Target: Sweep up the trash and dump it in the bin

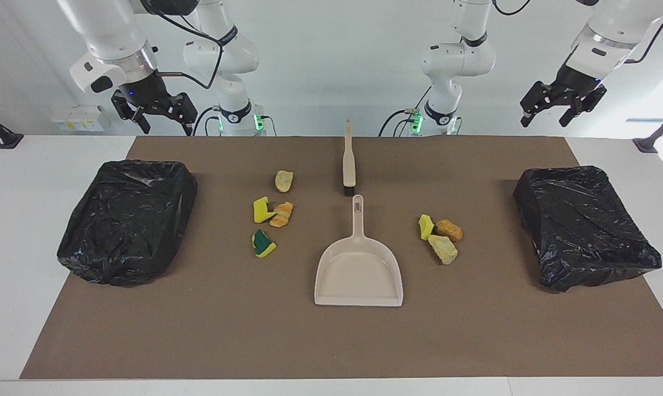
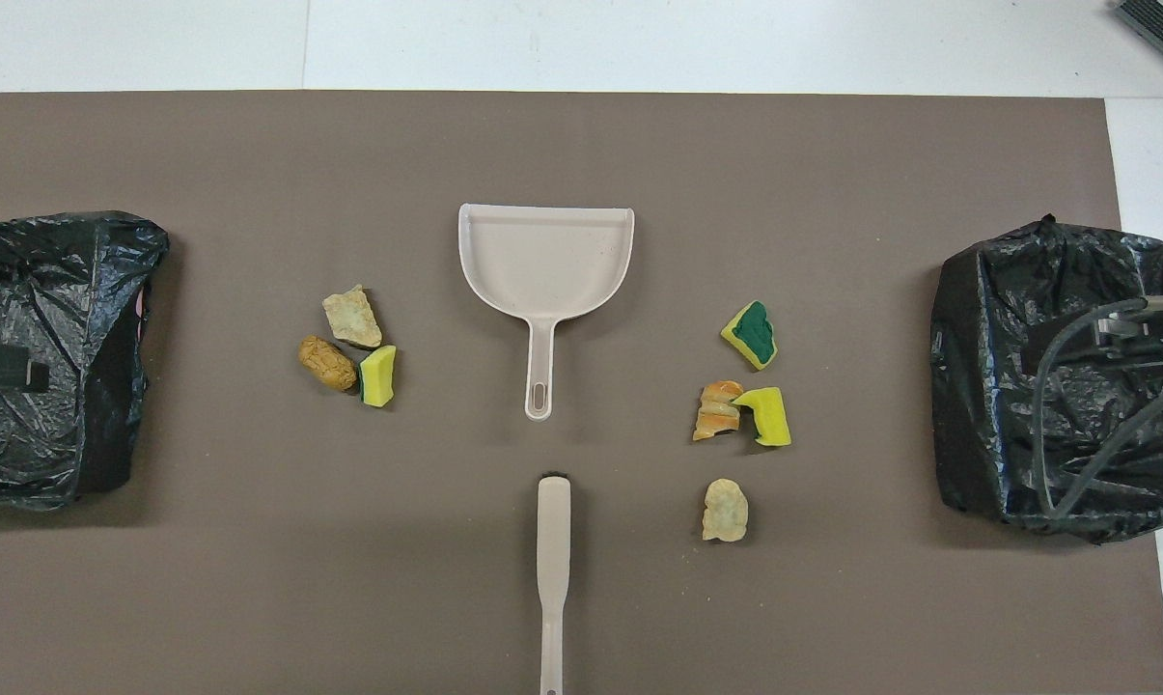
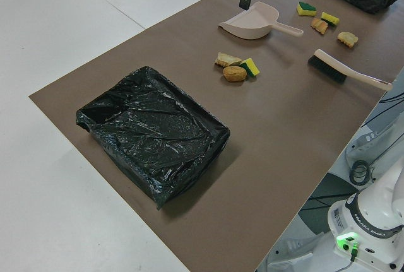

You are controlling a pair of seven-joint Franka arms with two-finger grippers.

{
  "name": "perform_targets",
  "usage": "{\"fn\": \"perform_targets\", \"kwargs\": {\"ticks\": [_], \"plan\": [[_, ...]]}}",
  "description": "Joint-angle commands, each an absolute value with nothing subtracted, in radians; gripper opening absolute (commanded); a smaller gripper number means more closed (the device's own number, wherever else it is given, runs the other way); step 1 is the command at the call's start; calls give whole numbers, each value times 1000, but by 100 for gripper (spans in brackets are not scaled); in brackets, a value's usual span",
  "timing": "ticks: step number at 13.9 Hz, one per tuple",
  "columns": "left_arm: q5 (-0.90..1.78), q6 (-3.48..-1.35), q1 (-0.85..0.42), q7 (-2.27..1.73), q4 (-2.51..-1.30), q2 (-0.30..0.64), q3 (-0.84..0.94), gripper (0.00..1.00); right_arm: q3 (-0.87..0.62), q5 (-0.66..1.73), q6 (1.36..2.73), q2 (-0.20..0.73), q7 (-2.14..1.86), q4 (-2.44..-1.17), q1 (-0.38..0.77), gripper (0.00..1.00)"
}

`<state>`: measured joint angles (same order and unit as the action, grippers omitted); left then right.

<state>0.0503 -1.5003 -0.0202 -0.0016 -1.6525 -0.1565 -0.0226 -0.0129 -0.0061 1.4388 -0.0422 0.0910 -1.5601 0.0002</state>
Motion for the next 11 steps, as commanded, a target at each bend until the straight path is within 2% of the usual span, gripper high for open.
{"fn": "perform_targets", "kwargs": {"ticks": [1, 11], "plan": [[40, -1505, -21, 0, -1657, -164, -25, 100, -15, 18, 1424, -74, 103, -1591, -17, 100], [40, -1505, -21, 0, -1657, -164, -25, 100, -25, 18, 1427, -71, 100, -1585, -9, 100]]}}
